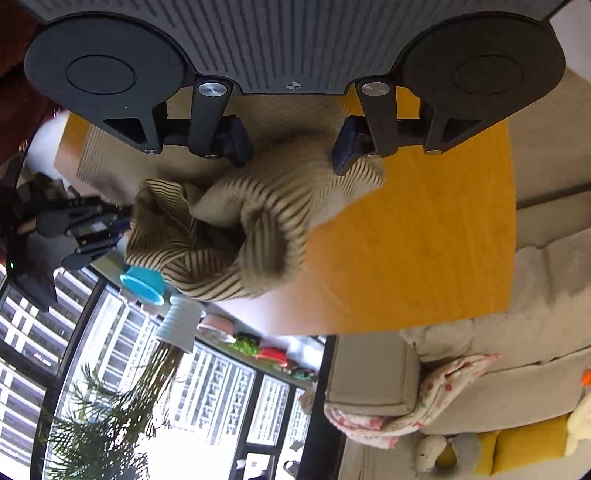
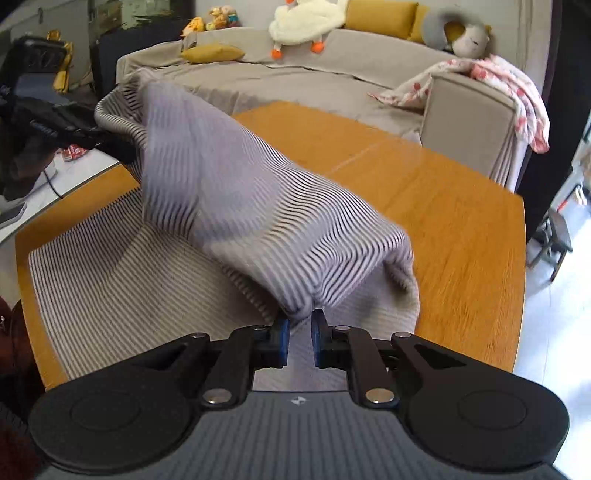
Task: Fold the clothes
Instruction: 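Grasp the other sleeve with the left gripper and lift it, then fold the held sleeve and shirt side inward with the left gripper while the right gripper holds the hem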
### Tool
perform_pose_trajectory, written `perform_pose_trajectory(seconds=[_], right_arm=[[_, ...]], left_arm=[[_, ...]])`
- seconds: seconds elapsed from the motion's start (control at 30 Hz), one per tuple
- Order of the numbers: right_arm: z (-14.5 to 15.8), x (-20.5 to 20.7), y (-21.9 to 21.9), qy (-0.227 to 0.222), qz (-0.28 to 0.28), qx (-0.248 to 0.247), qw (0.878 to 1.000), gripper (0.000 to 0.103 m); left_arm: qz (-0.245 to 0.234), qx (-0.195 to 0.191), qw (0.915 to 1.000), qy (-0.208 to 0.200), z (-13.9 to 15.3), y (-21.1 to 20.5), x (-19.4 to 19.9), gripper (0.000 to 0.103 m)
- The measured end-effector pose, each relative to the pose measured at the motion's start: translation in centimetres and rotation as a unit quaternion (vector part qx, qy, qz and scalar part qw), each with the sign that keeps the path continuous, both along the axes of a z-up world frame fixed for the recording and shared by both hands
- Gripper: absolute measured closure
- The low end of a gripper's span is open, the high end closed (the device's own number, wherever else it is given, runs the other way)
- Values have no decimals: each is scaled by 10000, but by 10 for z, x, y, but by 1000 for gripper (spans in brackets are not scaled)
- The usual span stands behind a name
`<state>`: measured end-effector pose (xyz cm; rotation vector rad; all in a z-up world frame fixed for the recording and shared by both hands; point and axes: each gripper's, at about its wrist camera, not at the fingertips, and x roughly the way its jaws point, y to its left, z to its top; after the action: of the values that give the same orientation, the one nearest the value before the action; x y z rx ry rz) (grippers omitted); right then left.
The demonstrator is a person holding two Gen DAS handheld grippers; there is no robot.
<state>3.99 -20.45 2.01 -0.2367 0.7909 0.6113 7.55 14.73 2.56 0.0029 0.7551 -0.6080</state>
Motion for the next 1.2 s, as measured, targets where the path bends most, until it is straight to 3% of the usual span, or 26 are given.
perform_pose_trajectory(seconds=[0.03, 0.1, 0.17, 0.23, 0.33, 0.43, 0.53, 0.6, 0.67, 0.73, 0.8, 0.87, 0.93, 1.07, 1.2], right_arm=[[1, -2, -7, 104, -101, 140, 9998, 91], [7, -5, -27, 402, -356, 749, 9957, 85], [10, -4, -46, 706, -763, 1458, 9838, 50], [11, -2, -62, 974, -1165, 2132, 9651, 42], [2, 12, -68, 1433, -1570, 2995, 9301, 39], [-15, 30, -55, 1904, -1867, 3236, 9078, 38], [-31, 44, -36, 2228, -1992, 3005, 9058, 38], [-31, 49, -29, 2082, -1952, 2938, 9123, 37], [-30, 57, -24, 1962, -1948, 2813, 9189, 55], [-34, 70, -22, 1915, -1942, 2805, 9203, 64], [-32, 87, -18, 1785, -1939, 2776, 9238, 70], [-23, 108, -12, 1439, -1883, 2666, 9342, 76], [0, 122, -7, 796, -1728, 2494, 9495, 79], [36, 125, -18, 234, -1500, 2320, 9608, 81], [27, 96, -57, 513, -1701, 2192, 9594, 81]], left_arm=[[41, -68, 10000, 43, 3, 7, -3, 37], [200, -552, 9979, 260, 10, 23, -6, 24], [399, -1198, 9906, 532, 17, 38, -4, 13], [588, -1794, 9793, 726, 22, 47, 2, 10], [940, -2556, 9558, 1104, 26, 52, 19, 7], [1243, -3004, 9290, 1769, 13, 47, 44, 6], [1471, -3228, 8965, 2653, -16, 37, 72, 6], [1507, -3301, 8879, 2829, -31, 33, 89, 6], [1501, -3456, 8816, 2844, -38, 32, 107, 6], [1529, -3476, 8847, 2704, -38, 32, 129, 6], [1550, -3382, 8951, 2457, -31, 30, 156, 10], [1559, -3248, 9083, 2127, -17, 26, 178, 27], [1485, -3161, 9197, 1792, -1, 23, 189, 35], [1032, -3125, 9328, 1466, 14, 15, 170, 37], [554, -2788, 9418, 1793, -13, 5, 129, 34]])
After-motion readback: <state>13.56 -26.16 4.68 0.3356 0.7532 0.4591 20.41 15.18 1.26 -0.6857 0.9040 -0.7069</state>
